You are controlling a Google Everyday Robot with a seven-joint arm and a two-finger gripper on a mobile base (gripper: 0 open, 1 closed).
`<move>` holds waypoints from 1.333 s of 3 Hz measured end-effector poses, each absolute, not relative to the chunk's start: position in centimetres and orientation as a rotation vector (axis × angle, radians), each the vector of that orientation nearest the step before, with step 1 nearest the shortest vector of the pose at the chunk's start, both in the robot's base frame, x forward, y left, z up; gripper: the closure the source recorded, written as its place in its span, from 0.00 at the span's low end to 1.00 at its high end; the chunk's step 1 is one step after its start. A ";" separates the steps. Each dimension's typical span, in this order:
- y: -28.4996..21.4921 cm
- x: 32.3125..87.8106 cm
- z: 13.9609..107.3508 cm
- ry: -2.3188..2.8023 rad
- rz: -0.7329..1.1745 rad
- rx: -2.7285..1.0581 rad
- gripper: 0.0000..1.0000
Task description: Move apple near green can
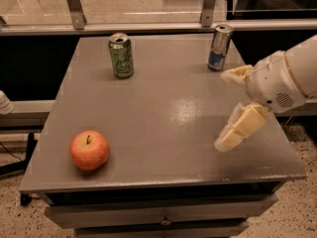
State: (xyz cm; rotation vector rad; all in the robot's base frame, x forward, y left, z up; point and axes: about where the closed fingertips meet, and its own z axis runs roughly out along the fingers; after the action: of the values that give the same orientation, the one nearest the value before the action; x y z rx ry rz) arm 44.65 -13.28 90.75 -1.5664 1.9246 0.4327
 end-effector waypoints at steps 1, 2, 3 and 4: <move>-7.8 43.2 89.2 1.779 0.665 -1.512 0.00; -2.2 41.5 89.7 1.608 0.850 -1.472 0.00; 2.9 39.2 91.0 1.459 0.983 -1.439 0.00; 7.5 37.3 90.5 1.403 0.988 -1.473 0.00</move>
Offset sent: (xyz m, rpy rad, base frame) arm -0.0570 0.1790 0.0100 0.6921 0.0374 0.2955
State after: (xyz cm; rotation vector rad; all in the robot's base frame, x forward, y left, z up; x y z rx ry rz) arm 37.35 7.53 90.51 -1.4734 1.4030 0.9881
